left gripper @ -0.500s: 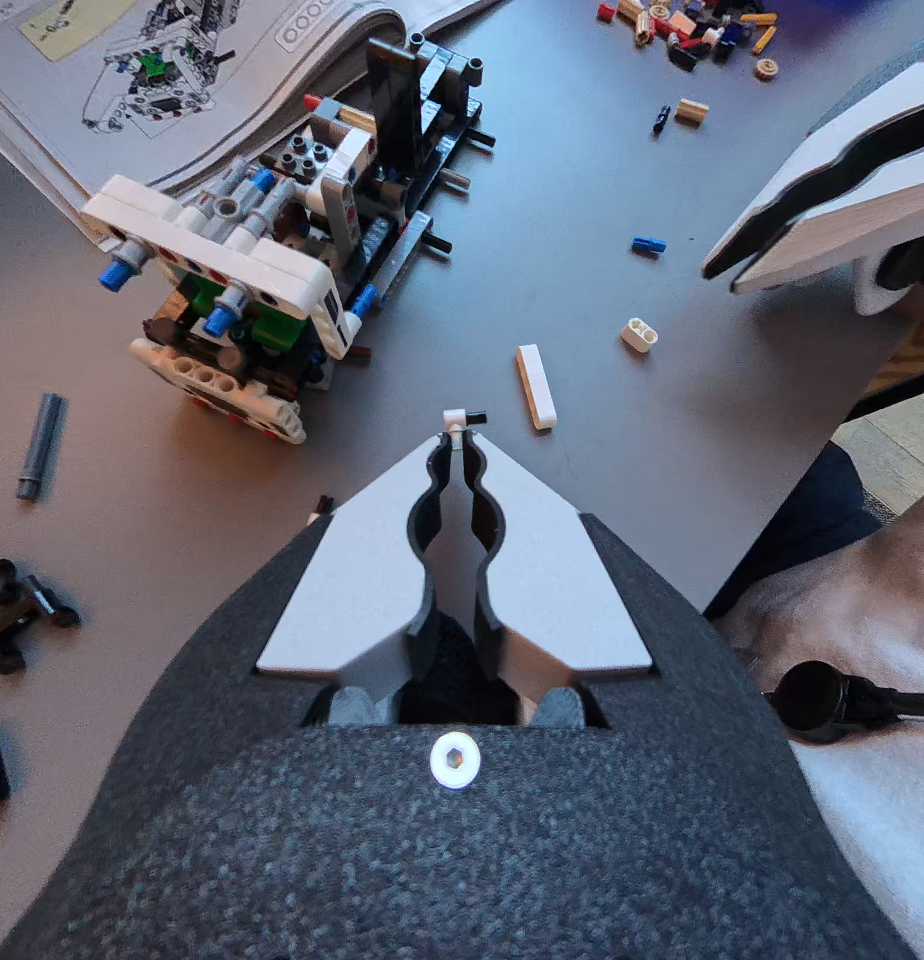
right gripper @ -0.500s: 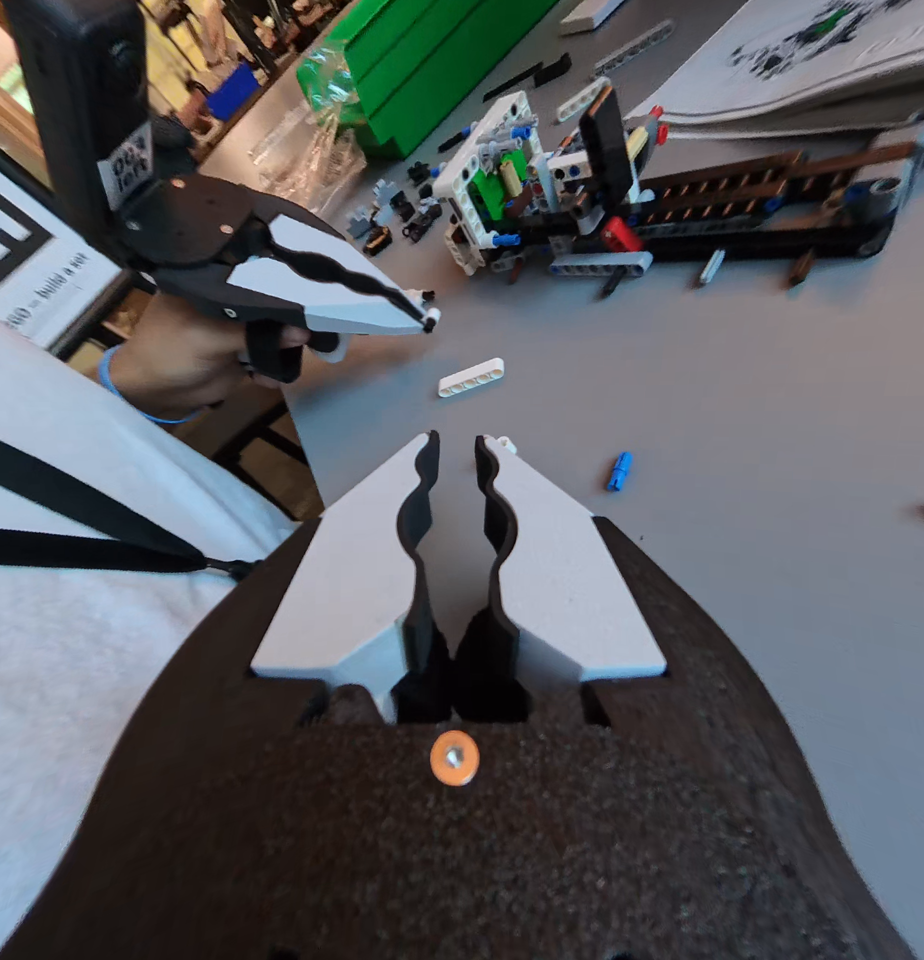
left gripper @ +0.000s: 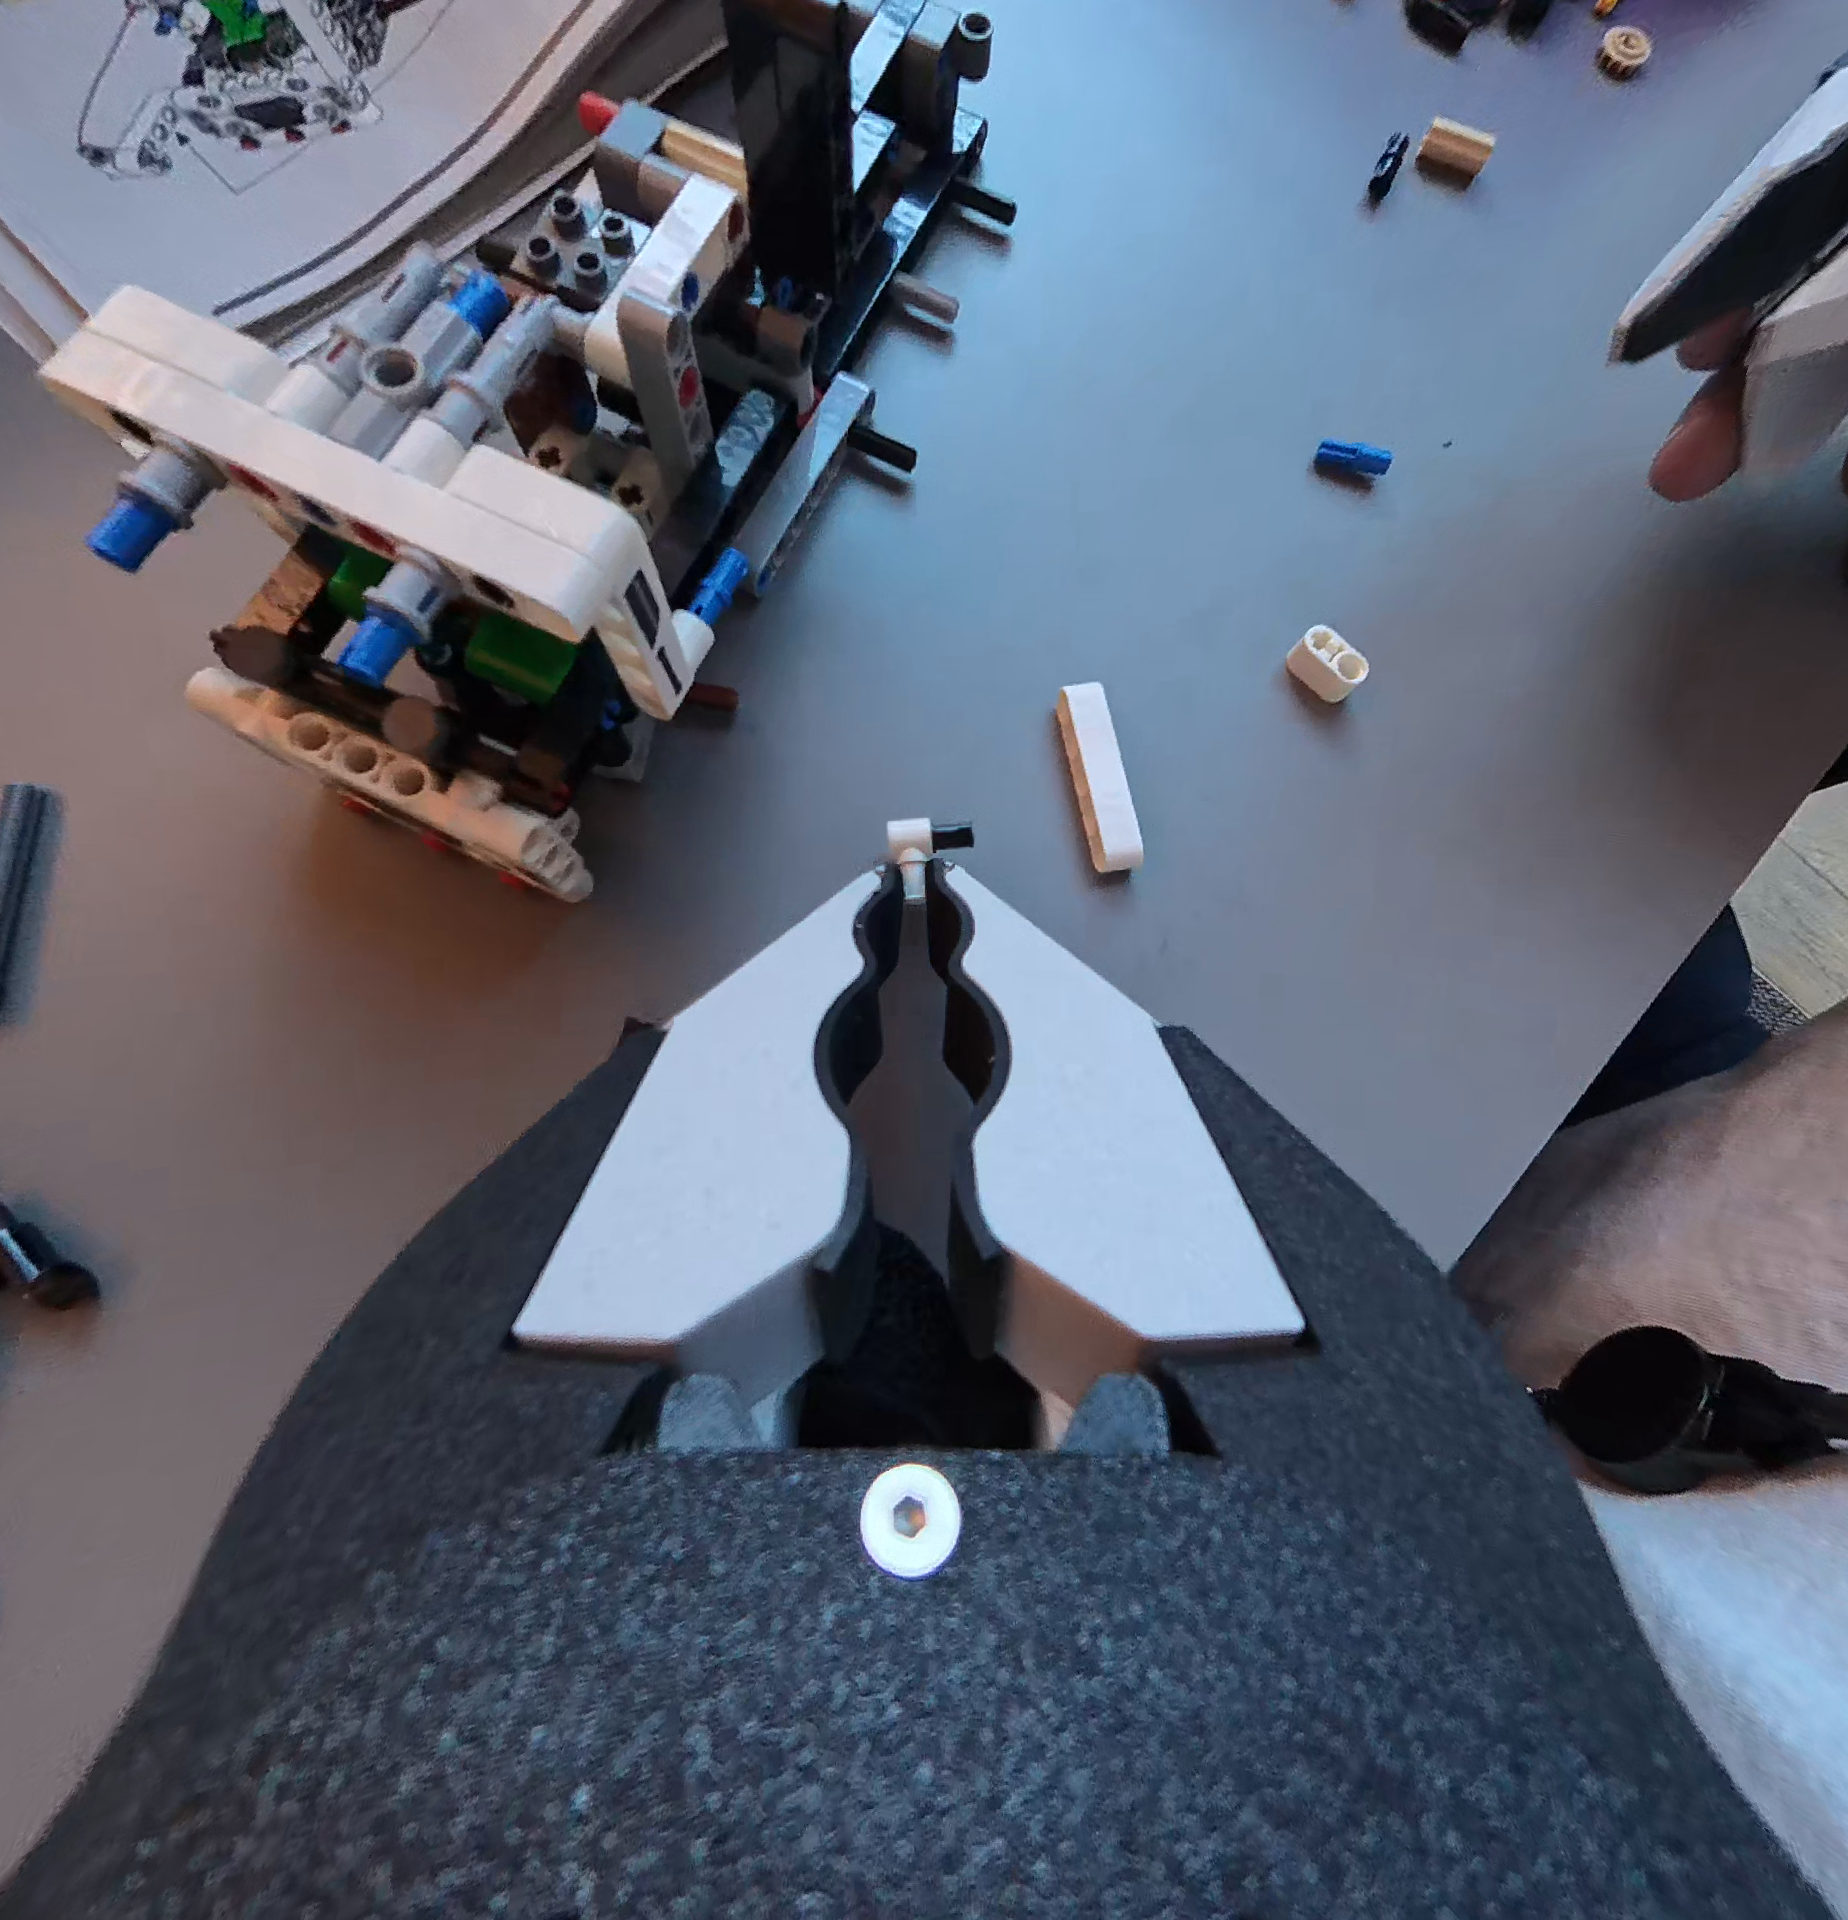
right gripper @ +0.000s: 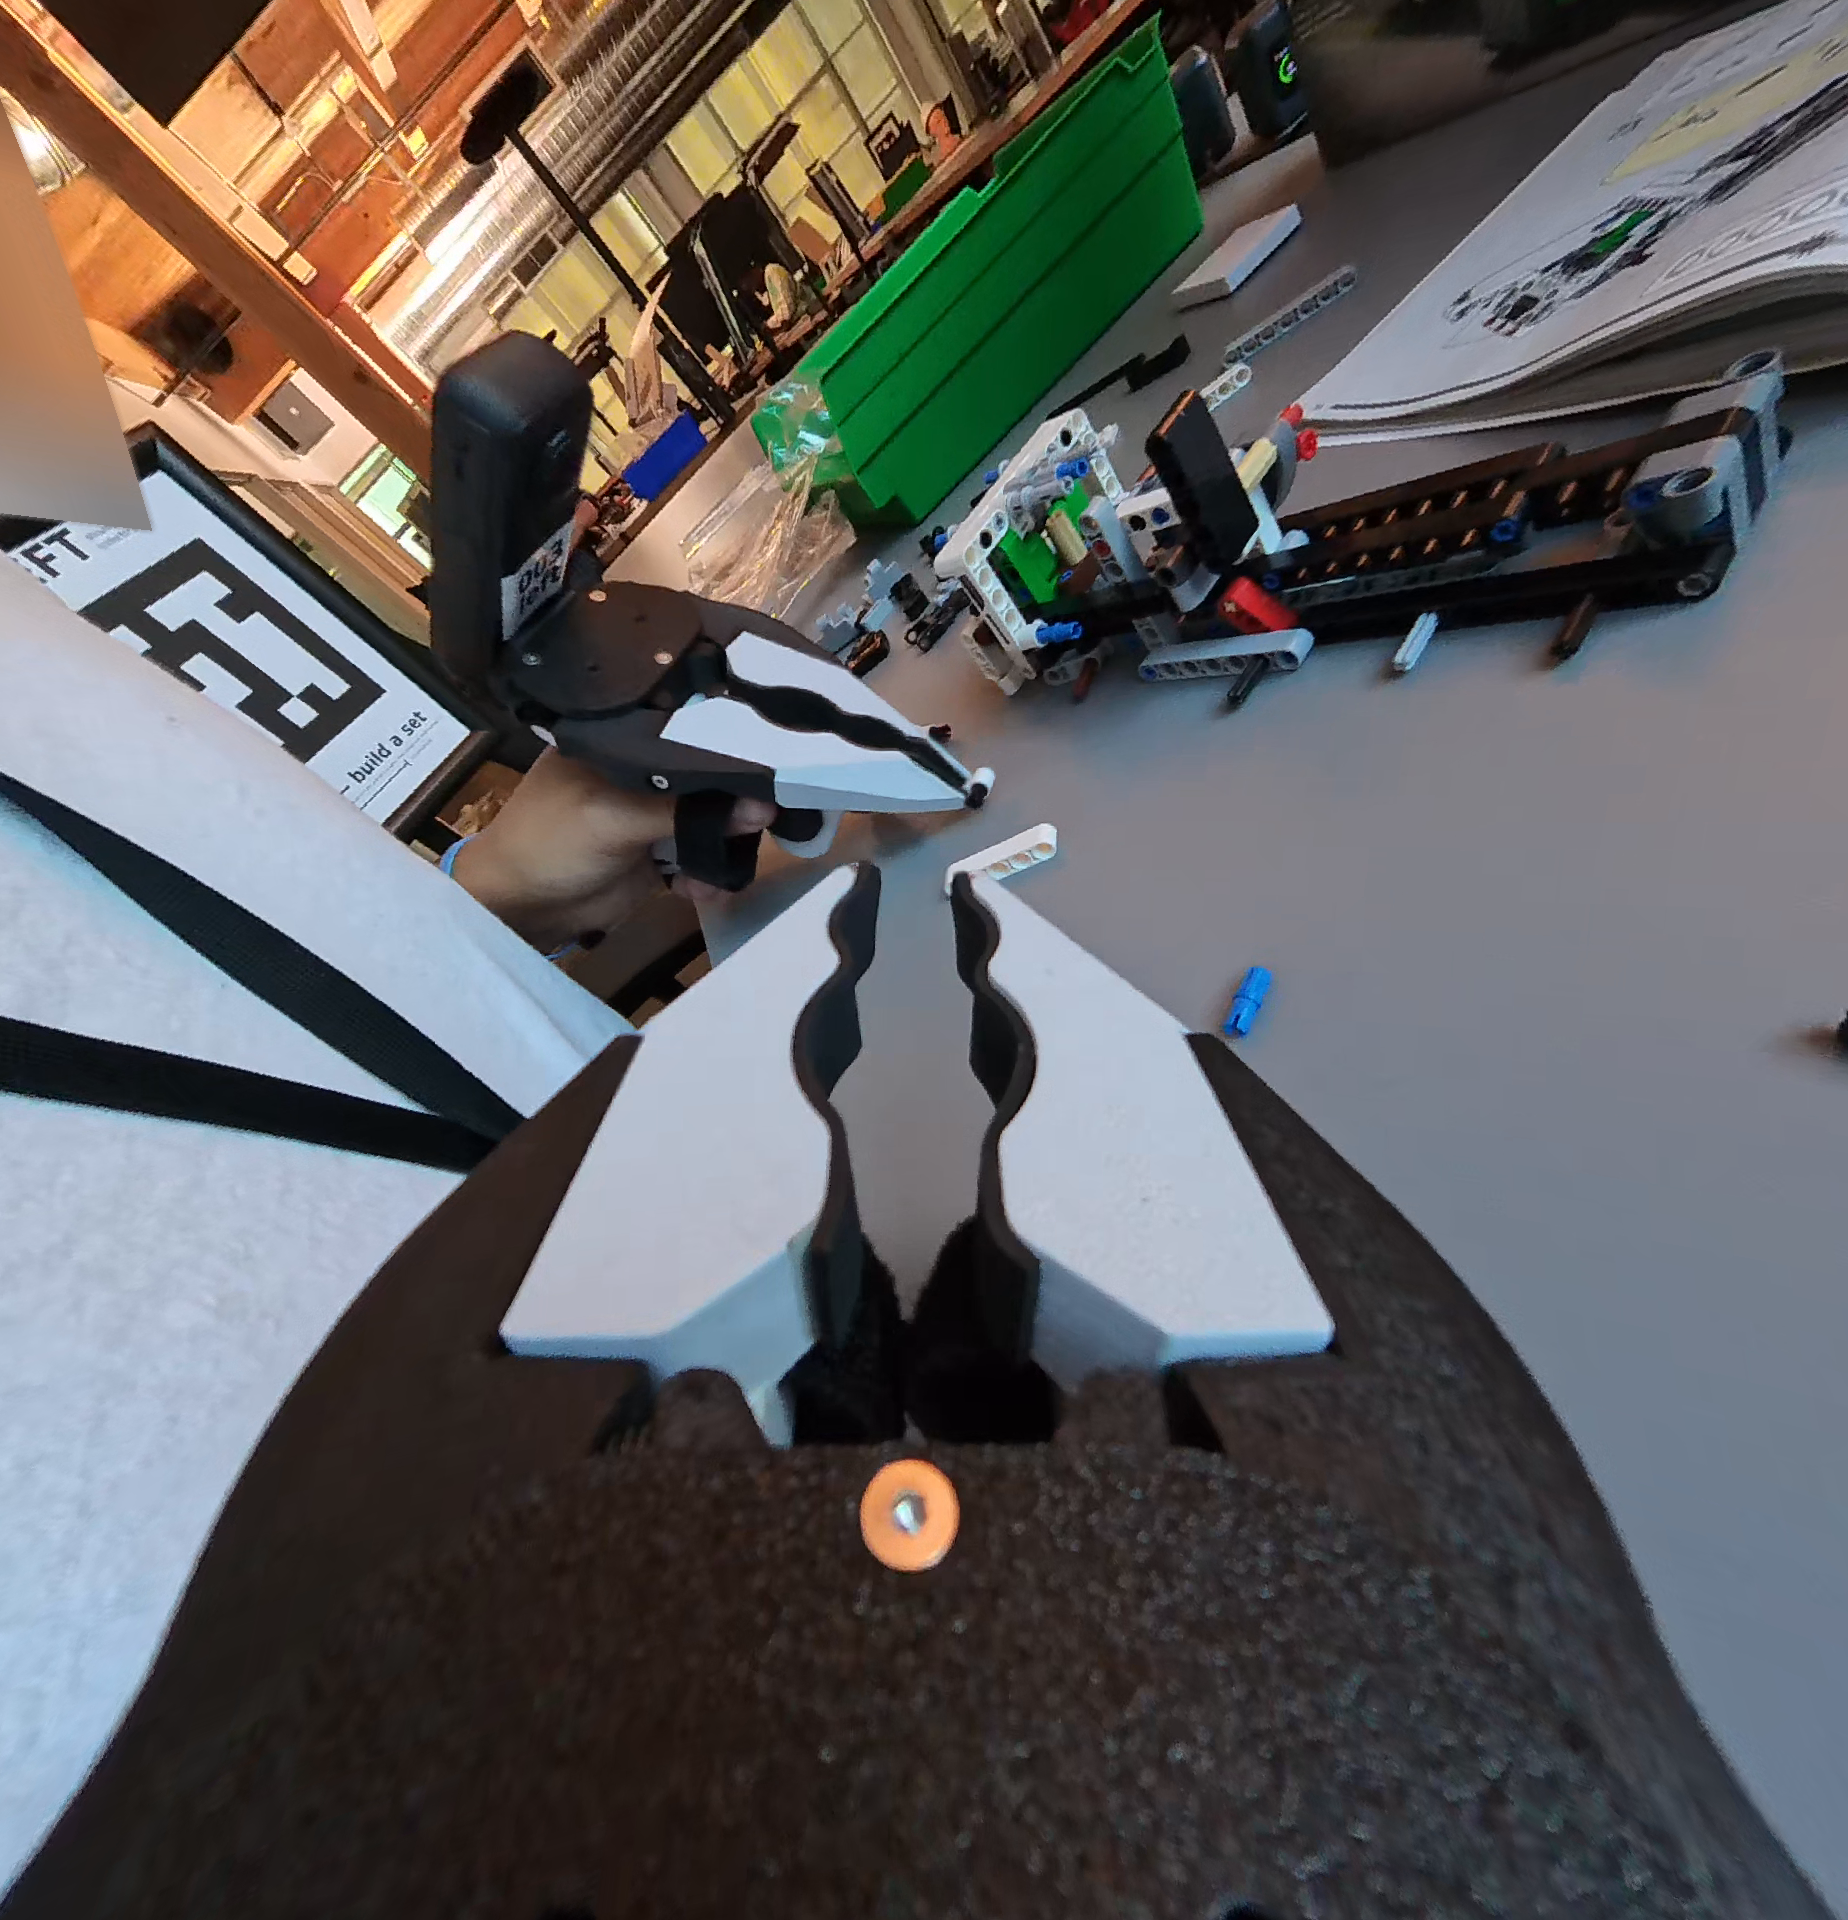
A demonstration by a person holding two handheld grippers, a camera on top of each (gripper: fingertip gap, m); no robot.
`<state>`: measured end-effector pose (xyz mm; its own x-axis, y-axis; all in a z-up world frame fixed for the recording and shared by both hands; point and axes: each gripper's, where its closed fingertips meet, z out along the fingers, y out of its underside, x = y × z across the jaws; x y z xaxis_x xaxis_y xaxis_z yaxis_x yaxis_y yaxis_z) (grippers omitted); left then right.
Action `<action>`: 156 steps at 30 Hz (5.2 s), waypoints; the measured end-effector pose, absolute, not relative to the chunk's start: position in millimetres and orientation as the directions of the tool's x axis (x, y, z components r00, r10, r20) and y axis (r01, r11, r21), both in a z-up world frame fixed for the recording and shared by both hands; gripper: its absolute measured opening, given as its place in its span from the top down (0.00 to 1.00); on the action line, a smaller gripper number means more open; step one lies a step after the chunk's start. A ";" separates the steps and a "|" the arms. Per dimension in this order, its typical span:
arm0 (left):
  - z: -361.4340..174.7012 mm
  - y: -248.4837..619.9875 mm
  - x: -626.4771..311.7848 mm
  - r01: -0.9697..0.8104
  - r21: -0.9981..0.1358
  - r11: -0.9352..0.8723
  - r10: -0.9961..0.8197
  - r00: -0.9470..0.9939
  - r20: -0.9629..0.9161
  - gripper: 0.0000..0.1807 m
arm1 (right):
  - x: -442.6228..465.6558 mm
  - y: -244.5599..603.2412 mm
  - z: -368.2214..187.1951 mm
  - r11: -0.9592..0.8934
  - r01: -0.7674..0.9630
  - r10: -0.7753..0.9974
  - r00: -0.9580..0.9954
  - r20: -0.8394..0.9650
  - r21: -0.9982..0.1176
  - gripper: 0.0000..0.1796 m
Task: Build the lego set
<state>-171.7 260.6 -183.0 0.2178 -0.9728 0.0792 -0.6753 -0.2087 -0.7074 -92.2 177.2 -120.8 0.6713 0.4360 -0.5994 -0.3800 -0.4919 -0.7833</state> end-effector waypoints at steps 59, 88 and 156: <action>-116.3 171.9 -112.2 -0.355 -0.910 0.214 -0.977 -0.072 -0.202 0.99 | -106.3 178.5 -119.1 -0.577 -0.554 0.341 0.504 -0.793 -0.600 0.91; -94.2 164.4 -115.1 -0.200 -0.905 0.376 -0.927 -0.079 -0.367 0.99 | -117.2 168.9 -96.7 -0.662 -0.518 0.436 0.321 -0.841 -0.541 0.93; -179.4 182.9 -153.8 -0.735 -0.671 -0.100 -0.994 0.052 0.092 0.93 | -74.8 161.2 -117.8 -0.527 -0.495 0.395 0.577 -0.714 -0.691 0.97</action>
<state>-153.8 182.9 -179.4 0.0519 -0.9944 0.0920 -0.7350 -0.1004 -0.6706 -74.8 161.2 -117.8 0.5773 0.3952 -0.7145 -0.4949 -0.5266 -0.6912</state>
